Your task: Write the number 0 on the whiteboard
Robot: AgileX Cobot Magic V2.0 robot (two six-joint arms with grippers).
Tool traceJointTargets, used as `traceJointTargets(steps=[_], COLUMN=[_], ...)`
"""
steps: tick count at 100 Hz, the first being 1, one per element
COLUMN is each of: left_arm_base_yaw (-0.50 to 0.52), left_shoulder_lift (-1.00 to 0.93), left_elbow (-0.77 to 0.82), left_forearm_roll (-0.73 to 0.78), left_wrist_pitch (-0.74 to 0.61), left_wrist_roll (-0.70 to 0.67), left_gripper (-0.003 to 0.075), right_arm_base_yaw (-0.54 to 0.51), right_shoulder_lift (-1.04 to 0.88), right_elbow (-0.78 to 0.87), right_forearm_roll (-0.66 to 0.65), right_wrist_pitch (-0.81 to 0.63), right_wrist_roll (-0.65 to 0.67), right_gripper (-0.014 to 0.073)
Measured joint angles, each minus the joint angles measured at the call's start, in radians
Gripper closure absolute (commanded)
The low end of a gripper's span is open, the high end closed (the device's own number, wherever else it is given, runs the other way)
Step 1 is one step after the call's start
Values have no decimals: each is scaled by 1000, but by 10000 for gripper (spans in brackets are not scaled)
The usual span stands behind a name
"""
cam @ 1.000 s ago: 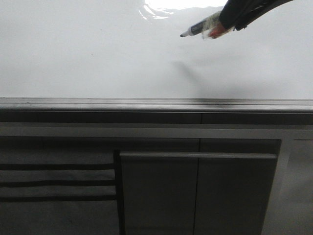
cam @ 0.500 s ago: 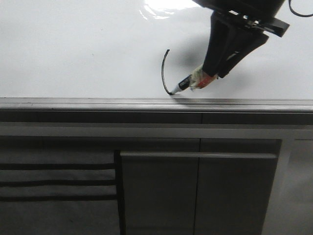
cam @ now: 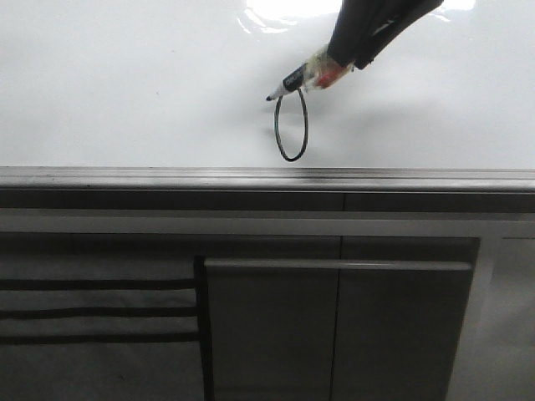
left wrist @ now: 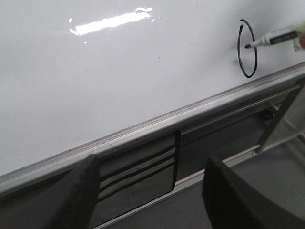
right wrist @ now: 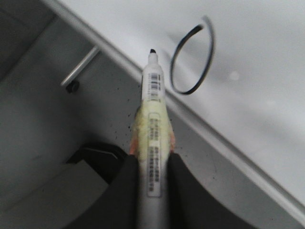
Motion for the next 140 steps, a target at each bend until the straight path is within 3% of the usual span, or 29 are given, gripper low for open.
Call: traceJointTargets(steps=[13, 27, 48, 64, 104, 140], left_arm_base_yaw=[-22, -140, -378, -495, -511, -511], left_shoulder_lift=[2, 39, 189, 338, 594, 596], left_elbow=[0, -39, -153, -261, -437, -441], left_forearm_roll=[-33, -105, -123, -100, -55, -35], left_wrist_pitch=[14, 92, 152, 146, 165, 181], left_wrist_roll=[85, 260, 411, 438, 455, 455], left_gripper=[292, 292, 292, 292, 302, 593], right_arm_base_yaw=[17, 29, 43, 82, 114, 114], right_shoulder_lift=[-136, -277, -343, -343, -343, -343], right_elbow=[160, 289, 305, 308, 310, 310], right_forearm_roll=[18, 71, 97, 97, 100, 102], right_wrist_pitch=[-32, -57, -31, -24, -86, -86], right_wrist_roll=[-168, -405, -690, -803, -874, -874], right_gripper=[641, 641, 641, 641, 641, 637])
